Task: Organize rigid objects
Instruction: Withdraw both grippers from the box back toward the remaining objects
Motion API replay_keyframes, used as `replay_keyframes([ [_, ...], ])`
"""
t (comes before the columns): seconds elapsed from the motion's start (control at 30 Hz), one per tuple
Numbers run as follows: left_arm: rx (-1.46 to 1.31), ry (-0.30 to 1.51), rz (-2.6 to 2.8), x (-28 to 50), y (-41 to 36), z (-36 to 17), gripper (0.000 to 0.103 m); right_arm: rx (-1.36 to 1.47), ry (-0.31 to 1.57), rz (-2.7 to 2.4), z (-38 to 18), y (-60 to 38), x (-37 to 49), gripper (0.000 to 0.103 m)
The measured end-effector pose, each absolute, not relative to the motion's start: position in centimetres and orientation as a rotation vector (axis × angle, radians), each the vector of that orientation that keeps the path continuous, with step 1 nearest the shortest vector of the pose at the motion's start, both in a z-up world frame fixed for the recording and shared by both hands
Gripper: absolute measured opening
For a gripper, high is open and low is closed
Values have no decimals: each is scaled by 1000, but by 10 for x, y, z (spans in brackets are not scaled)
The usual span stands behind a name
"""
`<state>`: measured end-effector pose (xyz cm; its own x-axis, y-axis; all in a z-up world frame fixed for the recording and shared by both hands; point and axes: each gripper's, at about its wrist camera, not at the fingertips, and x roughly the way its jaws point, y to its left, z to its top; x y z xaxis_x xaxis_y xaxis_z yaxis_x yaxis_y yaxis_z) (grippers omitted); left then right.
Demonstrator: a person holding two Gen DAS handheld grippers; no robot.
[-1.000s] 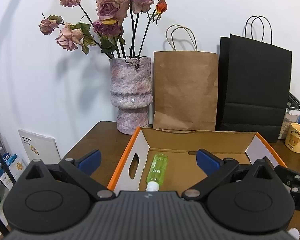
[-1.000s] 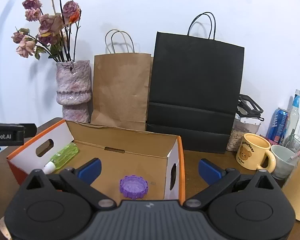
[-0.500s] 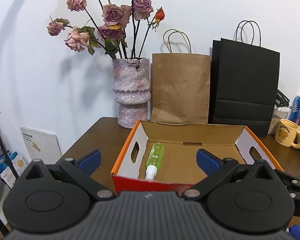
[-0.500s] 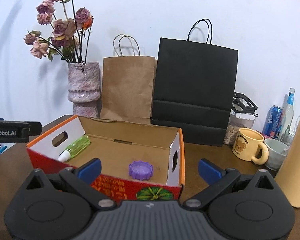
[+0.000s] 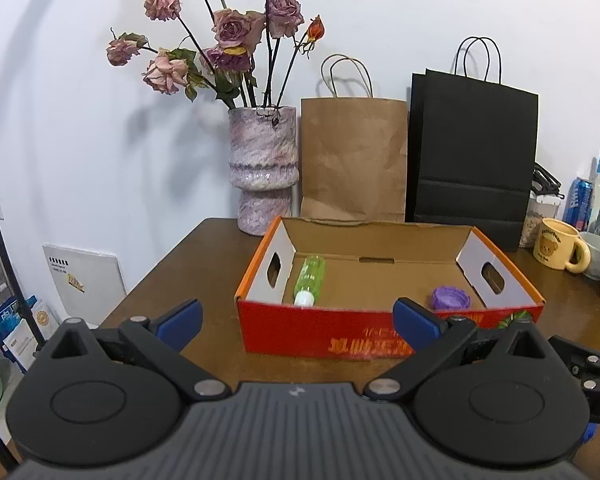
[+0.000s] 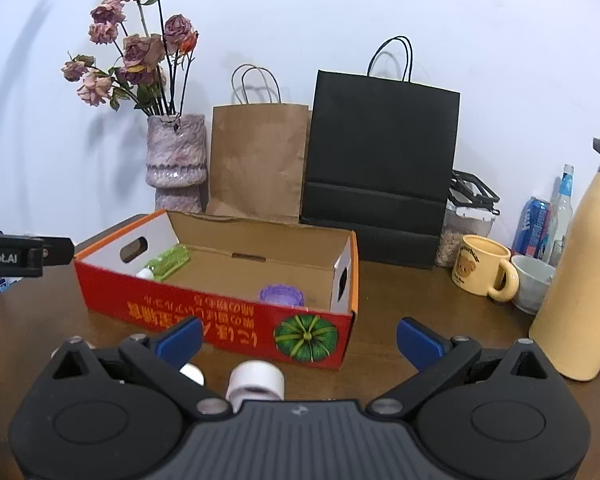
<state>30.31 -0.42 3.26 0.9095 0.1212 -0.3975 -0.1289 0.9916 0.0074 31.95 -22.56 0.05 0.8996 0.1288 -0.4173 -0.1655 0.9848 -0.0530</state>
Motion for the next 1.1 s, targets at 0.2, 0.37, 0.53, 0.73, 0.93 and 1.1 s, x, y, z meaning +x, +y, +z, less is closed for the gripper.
replay_keyframes([
  [0.2, -14, 425, 127, 286, -1, 22, 103, -92, 437, 148, -8, -232, 300, 103],
  [0.37, -11, 435, 119, 274, 2, 13, 103, -97, 456, 140, -17, -236, 287, 103],
  [0.53, 3, 450, 106, 266, 3, -1, 103, -98, 472, 130, -26, -241, 277, 103],
  [0.73, 16, 466, 92, 258, 7, -14, 103, -87, 469, 128, -31, -245, 266, 103],
  [0.93, 32, 463, 84, 250, 9, -21, 103, -80, 447, 163, -31, -237, 257, 103],
  [1.1, 40, 471, 88, 250, 10, -24, 103, -107, 456, 202, -34, -219, 257, 103],
])
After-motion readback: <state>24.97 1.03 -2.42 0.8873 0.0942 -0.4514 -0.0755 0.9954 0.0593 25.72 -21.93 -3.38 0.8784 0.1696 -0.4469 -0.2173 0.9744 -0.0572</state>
